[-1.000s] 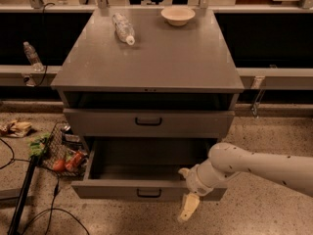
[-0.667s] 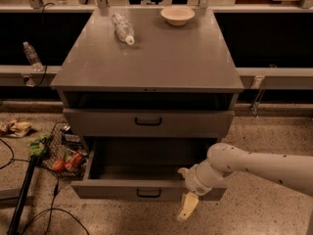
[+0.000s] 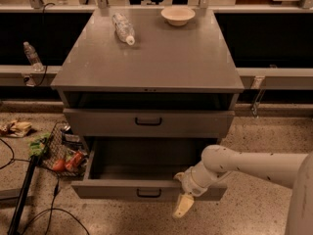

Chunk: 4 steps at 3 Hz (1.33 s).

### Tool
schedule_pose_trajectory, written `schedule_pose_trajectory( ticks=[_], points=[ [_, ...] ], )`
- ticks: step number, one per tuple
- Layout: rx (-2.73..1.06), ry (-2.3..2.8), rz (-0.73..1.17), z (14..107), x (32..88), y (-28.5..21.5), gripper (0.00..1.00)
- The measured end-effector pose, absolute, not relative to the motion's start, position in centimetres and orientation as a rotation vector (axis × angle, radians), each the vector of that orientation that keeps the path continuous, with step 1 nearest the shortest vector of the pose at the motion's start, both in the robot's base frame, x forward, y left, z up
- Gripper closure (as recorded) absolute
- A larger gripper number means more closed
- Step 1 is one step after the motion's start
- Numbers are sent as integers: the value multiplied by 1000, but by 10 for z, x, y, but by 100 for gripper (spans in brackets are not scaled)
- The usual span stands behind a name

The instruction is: Open middle drawer

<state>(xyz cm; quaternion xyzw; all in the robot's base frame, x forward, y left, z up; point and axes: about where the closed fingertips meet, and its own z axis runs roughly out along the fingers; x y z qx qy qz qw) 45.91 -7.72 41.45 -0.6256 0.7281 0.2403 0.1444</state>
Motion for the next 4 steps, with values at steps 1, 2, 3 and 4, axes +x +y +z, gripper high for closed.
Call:
schedule_pose_trajectory(
  ticks=[1,2,3,4],
  points=[
    [-1816,2107,733,414,448,-76,41],
    [-1828,2111,842,422,414,-66,64],
    [-1814,2117,848,425,412,-67,93],
    [-1753,2142,873,440,403,-70,80]
  ],
)
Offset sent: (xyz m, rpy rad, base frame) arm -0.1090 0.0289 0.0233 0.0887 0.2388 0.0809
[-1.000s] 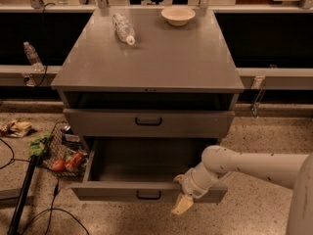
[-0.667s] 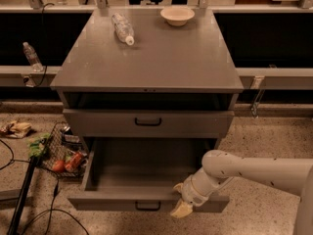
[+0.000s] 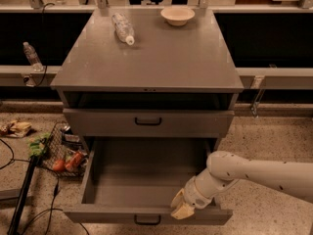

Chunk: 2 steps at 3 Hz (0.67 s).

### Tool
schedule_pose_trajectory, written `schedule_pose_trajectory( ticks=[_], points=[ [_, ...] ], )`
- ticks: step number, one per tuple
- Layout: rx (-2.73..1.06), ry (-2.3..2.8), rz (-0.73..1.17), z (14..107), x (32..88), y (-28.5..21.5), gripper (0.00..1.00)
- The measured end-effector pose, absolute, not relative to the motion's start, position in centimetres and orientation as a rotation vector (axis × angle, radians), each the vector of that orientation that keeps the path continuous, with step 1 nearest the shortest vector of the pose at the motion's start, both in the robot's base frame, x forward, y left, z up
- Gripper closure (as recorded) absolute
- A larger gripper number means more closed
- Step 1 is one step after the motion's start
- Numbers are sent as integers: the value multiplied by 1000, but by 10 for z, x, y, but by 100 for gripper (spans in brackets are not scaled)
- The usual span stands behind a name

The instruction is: Open middle drawer

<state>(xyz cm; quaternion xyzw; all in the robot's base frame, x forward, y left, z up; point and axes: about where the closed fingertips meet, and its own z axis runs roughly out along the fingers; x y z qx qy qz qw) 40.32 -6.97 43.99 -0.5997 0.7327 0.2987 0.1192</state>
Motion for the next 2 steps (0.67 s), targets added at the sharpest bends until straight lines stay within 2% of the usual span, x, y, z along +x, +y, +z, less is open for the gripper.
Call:
schedule_pose_trajectory(
  ticks=[1,2],
  points=[
    [-1569,2116,769,503,436,-94,49],
    [-1413,2064,693,558,461,-121,26]
  ],
)
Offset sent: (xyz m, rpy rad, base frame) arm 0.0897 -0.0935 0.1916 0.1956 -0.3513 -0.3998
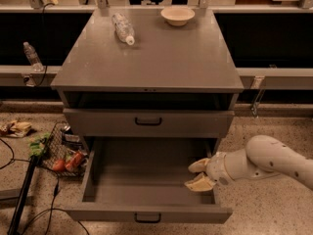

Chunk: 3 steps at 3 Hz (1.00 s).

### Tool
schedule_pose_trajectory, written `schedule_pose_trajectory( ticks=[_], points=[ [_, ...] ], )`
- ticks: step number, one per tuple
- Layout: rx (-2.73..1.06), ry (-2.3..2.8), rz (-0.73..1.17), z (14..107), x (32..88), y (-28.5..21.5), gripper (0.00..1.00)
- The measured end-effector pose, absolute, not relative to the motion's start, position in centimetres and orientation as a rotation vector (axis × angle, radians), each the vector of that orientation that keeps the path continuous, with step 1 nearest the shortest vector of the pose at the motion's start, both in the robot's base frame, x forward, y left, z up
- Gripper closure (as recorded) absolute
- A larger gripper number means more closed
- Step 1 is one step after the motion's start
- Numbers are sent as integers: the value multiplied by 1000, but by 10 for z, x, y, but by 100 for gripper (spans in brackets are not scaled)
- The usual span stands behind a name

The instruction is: Open middle drawer

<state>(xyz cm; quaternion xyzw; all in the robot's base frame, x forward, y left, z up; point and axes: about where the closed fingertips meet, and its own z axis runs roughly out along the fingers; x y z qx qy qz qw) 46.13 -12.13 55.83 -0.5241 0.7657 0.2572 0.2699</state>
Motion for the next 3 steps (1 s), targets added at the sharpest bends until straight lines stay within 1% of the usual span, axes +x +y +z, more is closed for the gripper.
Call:
schedule_pose_trajectory(
  ticks=[1,2,3],
  points=[
    [-1207,1989,684,603,472,-145,26],
    [-1003,1896,676,639,467,-174,49],
    [-930,1906,636,645,452,-204,80]
  ],
)
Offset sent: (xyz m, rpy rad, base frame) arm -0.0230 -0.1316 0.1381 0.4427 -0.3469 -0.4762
